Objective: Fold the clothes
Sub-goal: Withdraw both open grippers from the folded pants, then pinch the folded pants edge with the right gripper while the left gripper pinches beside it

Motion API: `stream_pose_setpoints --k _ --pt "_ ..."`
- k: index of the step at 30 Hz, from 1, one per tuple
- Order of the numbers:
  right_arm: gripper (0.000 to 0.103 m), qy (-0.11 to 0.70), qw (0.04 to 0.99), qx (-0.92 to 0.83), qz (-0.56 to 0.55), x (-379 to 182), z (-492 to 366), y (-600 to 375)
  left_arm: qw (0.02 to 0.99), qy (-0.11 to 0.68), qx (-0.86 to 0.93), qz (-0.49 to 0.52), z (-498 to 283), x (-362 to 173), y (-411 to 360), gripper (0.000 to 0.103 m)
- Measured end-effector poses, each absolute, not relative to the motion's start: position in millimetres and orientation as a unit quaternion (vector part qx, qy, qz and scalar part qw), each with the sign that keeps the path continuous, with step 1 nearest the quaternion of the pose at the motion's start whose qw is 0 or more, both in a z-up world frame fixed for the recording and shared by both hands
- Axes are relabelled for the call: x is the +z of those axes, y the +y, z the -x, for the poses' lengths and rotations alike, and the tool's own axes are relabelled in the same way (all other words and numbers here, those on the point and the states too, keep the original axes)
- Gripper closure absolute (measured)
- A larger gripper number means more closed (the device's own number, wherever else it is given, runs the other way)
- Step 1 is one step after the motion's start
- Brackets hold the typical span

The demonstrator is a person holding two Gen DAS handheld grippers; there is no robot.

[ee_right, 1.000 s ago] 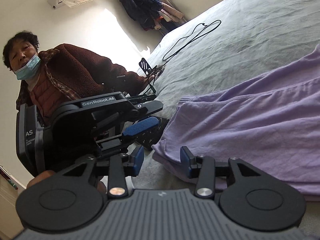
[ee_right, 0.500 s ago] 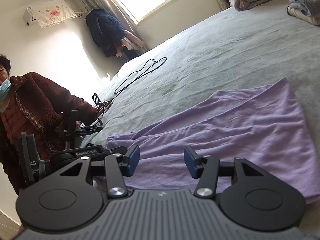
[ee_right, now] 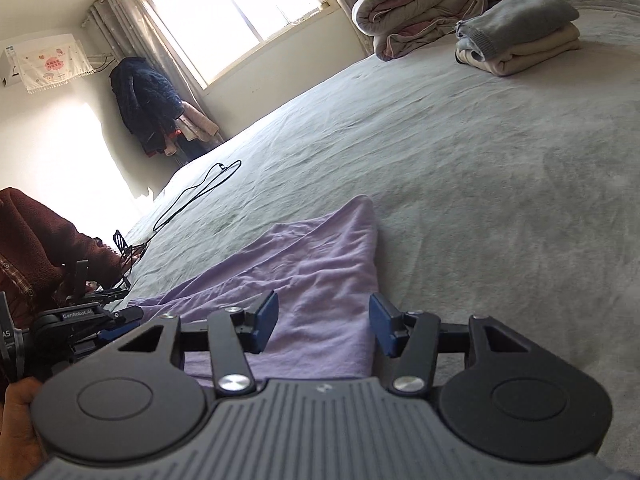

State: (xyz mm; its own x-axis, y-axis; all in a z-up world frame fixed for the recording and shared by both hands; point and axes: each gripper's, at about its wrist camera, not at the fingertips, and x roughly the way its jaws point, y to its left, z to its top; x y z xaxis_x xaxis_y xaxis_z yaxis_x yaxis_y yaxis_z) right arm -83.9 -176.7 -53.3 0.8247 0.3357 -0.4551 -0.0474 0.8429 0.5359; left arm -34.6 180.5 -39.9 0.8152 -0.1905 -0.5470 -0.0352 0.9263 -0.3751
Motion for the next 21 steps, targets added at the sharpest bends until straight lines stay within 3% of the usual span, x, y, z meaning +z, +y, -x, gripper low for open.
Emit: stream_pose_setpoints --k 9,14,18,21 --pt "0.05 0.302 0.896 0.118 -0.303 -64 87 -194 0.934 0.293 -0.174 0.103 49 -42 116 0.076" --pt "0.067 0.336 0.862 0.146 -0.351 -70 76 -203 0.92 0.292 -0.258 0.052 61 -46 75 0.062" --pt "0.09 0.349 0.836 0.152 -0.395 -75 73 -216 0.907 0.289 -0.305 0.001 72 -50 46 0.058" --pt "0.094 0.354 0.817 0.156 -0.429 -79 72 -225 0.898 0.279 -0.337 -0.038 83 -51 26 0.047"
